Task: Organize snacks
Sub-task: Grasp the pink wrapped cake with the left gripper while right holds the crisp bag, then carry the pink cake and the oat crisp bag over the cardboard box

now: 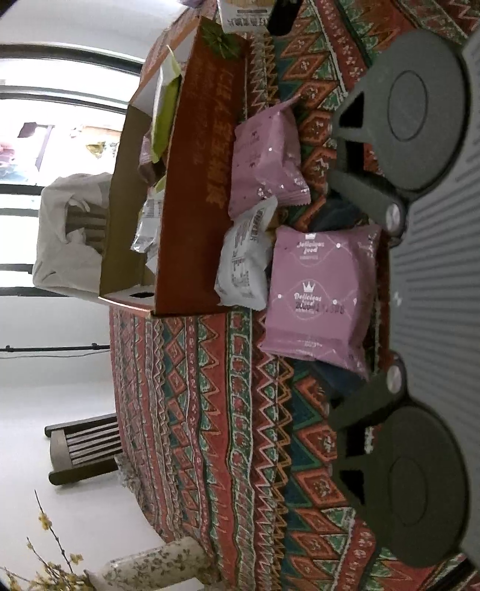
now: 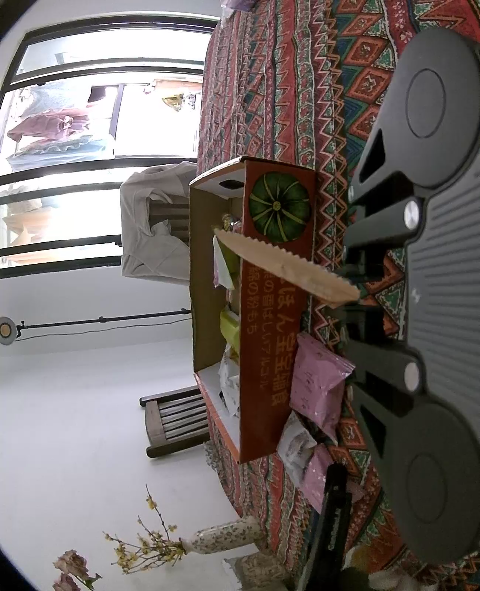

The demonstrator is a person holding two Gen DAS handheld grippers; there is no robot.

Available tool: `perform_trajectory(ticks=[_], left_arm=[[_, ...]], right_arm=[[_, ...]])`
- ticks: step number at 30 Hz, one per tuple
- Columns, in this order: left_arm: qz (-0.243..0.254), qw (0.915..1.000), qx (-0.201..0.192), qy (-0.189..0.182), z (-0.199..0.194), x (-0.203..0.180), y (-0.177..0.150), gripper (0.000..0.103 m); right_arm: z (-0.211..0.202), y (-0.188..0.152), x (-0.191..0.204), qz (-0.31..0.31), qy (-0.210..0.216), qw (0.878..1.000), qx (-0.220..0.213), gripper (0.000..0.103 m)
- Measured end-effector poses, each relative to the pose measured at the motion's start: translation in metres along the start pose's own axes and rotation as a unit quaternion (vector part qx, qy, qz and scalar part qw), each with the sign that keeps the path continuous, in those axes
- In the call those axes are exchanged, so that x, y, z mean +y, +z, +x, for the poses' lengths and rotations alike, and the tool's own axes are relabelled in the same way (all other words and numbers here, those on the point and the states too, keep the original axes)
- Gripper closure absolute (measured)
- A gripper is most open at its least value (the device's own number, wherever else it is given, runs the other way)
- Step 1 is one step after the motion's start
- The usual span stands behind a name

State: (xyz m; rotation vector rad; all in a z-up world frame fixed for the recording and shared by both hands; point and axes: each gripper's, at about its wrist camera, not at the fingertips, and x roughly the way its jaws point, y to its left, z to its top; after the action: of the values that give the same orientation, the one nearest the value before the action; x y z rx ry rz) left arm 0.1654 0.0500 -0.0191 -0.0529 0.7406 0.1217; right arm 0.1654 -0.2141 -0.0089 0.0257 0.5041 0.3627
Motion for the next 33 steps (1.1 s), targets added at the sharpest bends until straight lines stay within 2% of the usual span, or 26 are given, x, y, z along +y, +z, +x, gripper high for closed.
perform_trajectory(ticks=[11,19,24,33], left_arm=[[-0.027,0.9989,-0.038,-0.005,-0.027,0.009,-0.01,0.031],[-0.029,0.9944,-0.097,-0.03,-0.054,0.003,0.004,0.031],[-0.02,0.991,-0.118,-0.06,-0.058,-0.013,0.023,0.031],[-0.017,0.9848,-0.152,-0.082,-0.056,-0.038,0.064,0.031]], right_arm=[[-0.001,0.0,0.002,-0.005,0.0,1.0,-0.006,0.092],[-0.011,0.002,0.008,-0.024,0.004,0.999,-0.03,0.092],[-0.018,0.02,0.014,-0.039,0.003,0.998,-0.054,0.092],[-0.011,0.066,0.011,-0.047,-0.005,0.994,-0.102,0.092]])
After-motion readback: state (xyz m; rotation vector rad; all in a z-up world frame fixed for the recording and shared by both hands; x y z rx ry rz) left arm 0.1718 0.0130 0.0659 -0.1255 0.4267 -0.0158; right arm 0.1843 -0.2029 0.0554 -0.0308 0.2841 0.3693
